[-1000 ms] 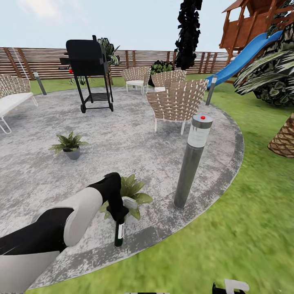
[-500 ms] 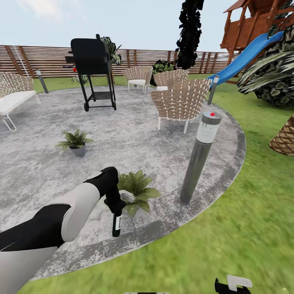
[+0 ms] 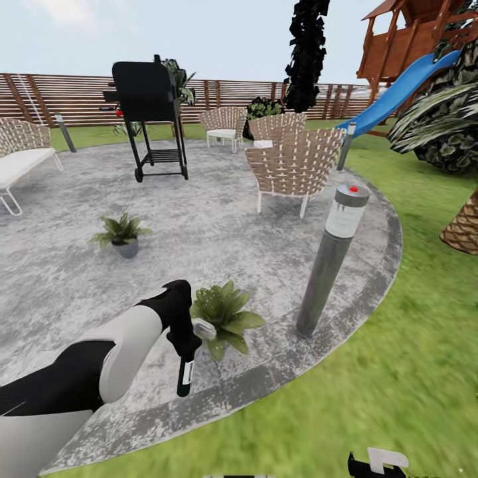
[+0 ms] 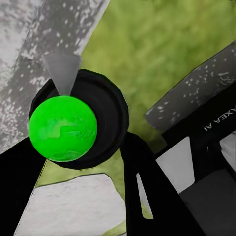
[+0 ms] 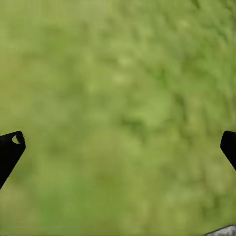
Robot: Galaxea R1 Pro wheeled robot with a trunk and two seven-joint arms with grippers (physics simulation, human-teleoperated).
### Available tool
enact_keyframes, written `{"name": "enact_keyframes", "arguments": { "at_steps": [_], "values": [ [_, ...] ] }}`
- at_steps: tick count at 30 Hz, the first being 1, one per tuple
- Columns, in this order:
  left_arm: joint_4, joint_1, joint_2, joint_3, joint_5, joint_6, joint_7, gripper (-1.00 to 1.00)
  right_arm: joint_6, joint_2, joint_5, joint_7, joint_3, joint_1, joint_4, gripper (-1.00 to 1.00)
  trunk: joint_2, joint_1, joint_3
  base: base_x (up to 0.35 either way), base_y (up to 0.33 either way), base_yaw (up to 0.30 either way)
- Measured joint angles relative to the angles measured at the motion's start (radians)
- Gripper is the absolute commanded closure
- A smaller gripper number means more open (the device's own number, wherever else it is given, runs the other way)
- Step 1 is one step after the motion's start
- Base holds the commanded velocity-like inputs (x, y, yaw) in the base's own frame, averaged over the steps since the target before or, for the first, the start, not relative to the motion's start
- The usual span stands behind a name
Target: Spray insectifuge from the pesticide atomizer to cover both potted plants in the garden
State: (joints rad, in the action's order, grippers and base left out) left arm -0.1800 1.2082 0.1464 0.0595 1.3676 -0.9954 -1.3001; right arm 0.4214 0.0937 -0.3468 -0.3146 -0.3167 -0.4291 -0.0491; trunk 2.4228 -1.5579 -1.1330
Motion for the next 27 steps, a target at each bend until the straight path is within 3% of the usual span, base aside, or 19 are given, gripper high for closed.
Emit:
{"name": "enact_keyframes", "arguments": {
  "at_steps": [7,10,12,15,19,27],
  "values": [
    [0.008,0.016,-0.010,-0.012,0.007,0.011,-0.058,1.00,-0.001,0.000,0.000,0.000,0.000,0.000,0.001,-1.00,0.000,0.000,0.000,0.006,0.002,-0.184],
    [0.002,0.018,-0.009,-0.078,0.043,0.017,-0.139,1.00,-0.001,0.000,0.000,0.000,0.000,0.000,0.002,-1.00,0.000,0.000,0.000,0.000,0.000,-0.014],
    [-0.004,0.019,-0.011,-0.159,0.096,0.020,-0.259,1.00,-0.001,0.002,0.001,0.001,0.000,0.000,0.003,-1.00,0.000,0.000,0.000,0.000,0.000,-0.002],
    [-0.026,0.020,-0.023,-0.208,0.144,0.020,-0.261,1.00,-0.001,0.003,0.002,0.002,0.000,0.000,0.003,-1.00,0.000,0.000,0.000,0.000,0.000,0.000],
    [-0.088,0.013,-0.035,-0.217,0.155,0.020,-0.261,1.00,-0.001,0.003,0.002,0.002,0.000,0.001,0.006,-1.00,0.000,0.000,0.000,0.012,0.000,0.000],
    [-0.093,0.003,-0.026,-0.211,0.146,0.021,-0.261,1.00,-0.001,0.003,0.002,0.000,0.000,0.001,0.008,-1.00,0.000,0.000,0.000,0.186,0.000,0.000]
  ]
}}
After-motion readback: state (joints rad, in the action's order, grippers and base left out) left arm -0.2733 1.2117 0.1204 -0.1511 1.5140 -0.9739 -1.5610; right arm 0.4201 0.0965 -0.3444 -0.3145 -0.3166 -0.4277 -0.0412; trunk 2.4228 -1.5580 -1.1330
